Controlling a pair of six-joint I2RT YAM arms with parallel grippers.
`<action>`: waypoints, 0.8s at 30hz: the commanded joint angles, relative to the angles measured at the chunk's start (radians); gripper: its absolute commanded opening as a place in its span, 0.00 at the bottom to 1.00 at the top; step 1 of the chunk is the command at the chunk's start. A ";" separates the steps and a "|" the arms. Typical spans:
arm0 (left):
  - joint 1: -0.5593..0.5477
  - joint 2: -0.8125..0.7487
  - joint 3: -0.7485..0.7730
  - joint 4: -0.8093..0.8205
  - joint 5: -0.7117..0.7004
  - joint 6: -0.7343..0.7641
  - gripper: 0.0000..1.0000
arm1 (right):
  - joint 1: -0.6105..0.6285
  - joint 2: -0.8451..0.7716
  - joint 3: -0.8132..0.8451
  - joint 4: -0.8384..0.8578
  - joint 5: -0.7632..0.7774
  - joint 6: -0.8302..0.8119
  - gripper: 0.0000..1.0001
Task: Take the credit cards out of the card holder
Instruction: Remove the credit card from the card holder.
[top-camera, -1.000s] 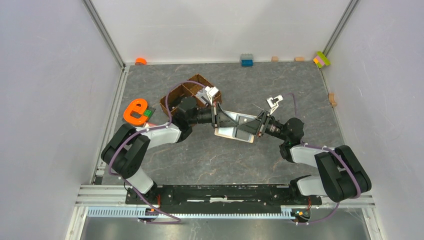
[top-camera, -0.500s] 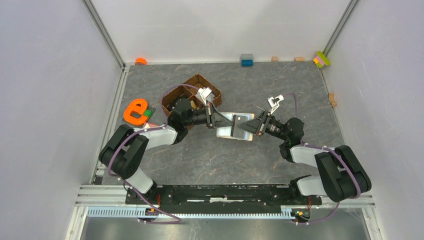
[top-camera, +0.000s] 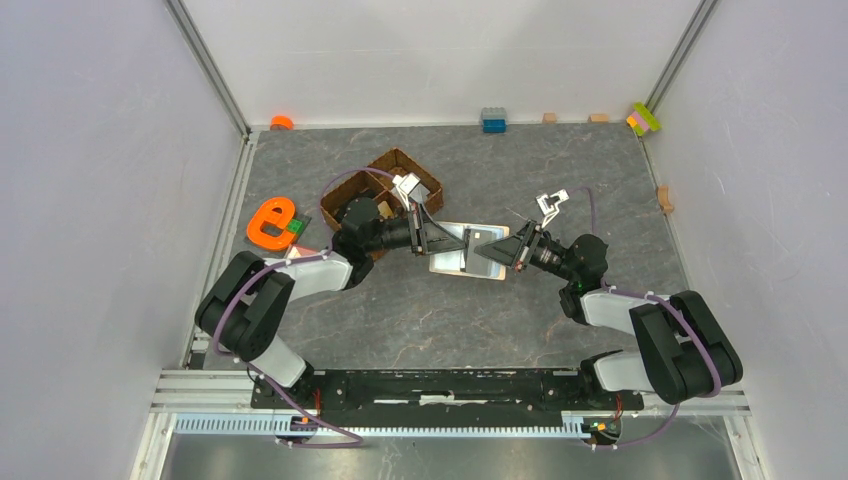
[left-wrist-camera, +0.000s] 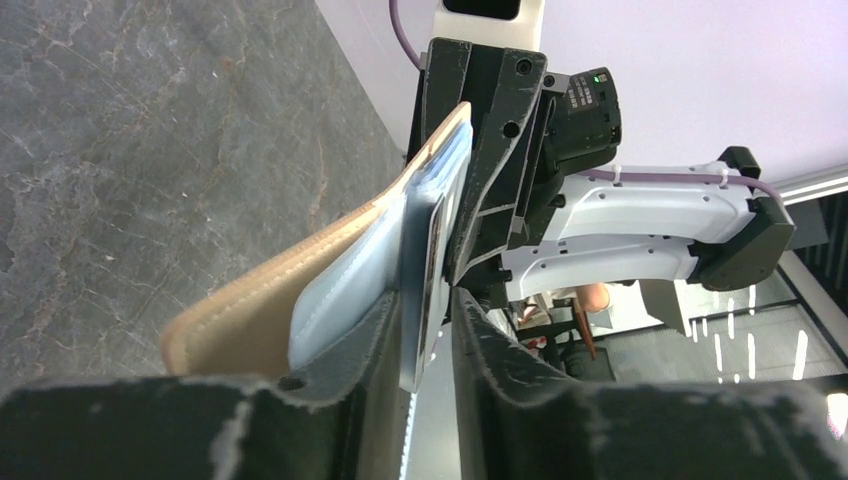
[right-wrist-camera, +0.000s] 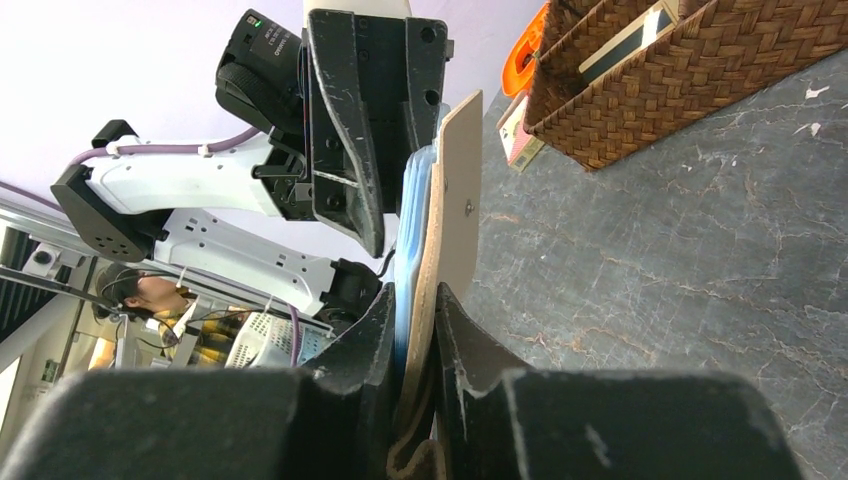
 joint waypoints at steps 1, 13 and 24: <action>0.000 0.004 0.004 0.030 -0.005 -0.016 0.34 | -0.002 -0.012 0.016 0.056 -0.004 -0.002 0.00; -0.049 0.021 0.065 -0.072 0.030 0.051 0.32 | -0.002 -0.008 0.016 0.061 -0.006 0.005 0.00; 0.009 -0.037 0.008 -0.117 -0.059 0.067 0.02 | -0.005 -0.010 0.012 0.064 -0.003 0.005 0.21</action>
